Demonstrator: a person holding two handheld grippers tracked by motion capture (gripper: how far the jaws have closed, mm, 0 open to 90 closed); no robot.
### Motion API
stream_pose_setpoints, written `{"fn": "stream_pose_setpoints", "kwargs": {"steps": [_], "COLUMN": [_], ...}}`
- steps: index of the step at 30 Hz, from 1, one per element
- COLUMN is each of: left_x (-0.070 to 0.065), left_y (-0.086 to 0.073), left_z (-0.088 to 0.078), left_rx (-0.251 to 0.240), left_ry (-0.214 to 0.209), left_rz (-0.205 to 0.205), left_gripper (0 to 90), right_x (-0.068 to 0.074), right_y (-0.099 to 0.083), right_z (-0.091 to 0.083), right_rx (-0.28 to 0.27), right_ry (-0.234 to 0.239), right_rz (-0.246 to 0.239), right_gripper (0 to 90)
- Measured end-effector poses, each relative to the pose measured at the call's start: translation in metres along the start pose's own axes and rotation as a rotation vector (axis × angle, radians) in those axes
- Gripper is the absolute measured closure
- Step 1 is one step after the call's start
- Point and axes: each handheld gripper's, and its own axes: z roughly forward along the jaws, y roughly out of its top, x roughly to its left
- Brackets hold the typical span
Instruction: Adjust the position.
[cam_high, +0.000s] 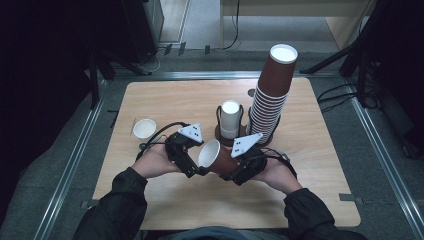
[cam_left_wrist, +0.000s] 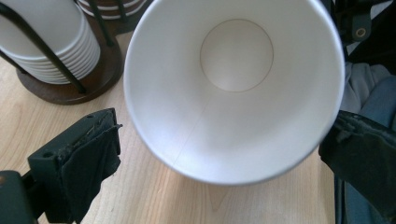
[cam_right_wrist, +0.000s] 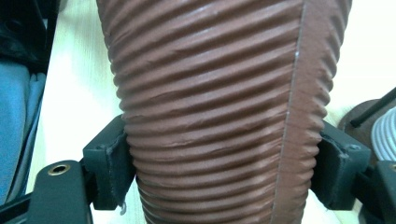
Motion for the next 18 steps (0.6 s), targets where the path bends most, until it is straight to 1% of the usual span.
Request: {"fn": "stream_pose_setpoints", "kwargs": {"steps": [1,2,3,4,7,10,12,14,16,18], "left_x": [0.001,0.002,0.003,0.003,0.004,0.005,0.006,0.006,0.005,0.003], "left_y": [-0.002,-0.004,-0.006,-0.008,-0.010,-0.013,-0.014,-0.014,-0.014,-0.012], "left_z": [-0.001,-0.002,-0.003,-0.003,-0.003,-0.002,-0.002,0.000,0.002,0.004], "left_rx": [-0.020,-0.032,-0.048,-0.063,-0.097,-0.143,-0.170,-0.197,-0.207,-0.207], "left_ry": [0.000,-0.004,-0.021,-0.026,-0.028,-0.047,-0.053,-0.068,-0.078,-0.075], "left_rz": [0.000,-0.002,-0.019,-0.028,-0.037,-0.062,-0.074,-0.090,-0.091,-0.089], "left_gripper": [0.0,0.0,0.0,0.0,0.0,0.0,0.0,0.0,0.0,0.0], "right_x": [0.000,-0.001,-0.001,-0.002,-0.003,-0.003,-0.003,-0.002,-0.002,-0.002], "right_y": [0.000,0.000,-0.001,-0.001,-0.001,-0.002,-0.002,-0.001,-0.001,-0.001], "right_z": [-0.001,-0.002,-0.004,-0.005,-0.008,-0.010,-0.011,-0.011,-0.011,-0.011], "right_rx": [-0.003,-0.008,-0.011,-0.017,-0.025,-0.037,-0.043,-0.048,-0.055,-0.062], "right_ry": [-0.003,-0.005,-0.007,-0.008,-0.005,-0.005,-0.004,-0.002,-0.002,0.003], "right_rz": [0.007,0.003,0.006,0.011,0.022,0.027,0.026,0.023,0.020,0.026], "right_gripper": [21.0,21.0,21.0,21.0,21.0,21.0,21.0,20.9,20.9,20.9]}}
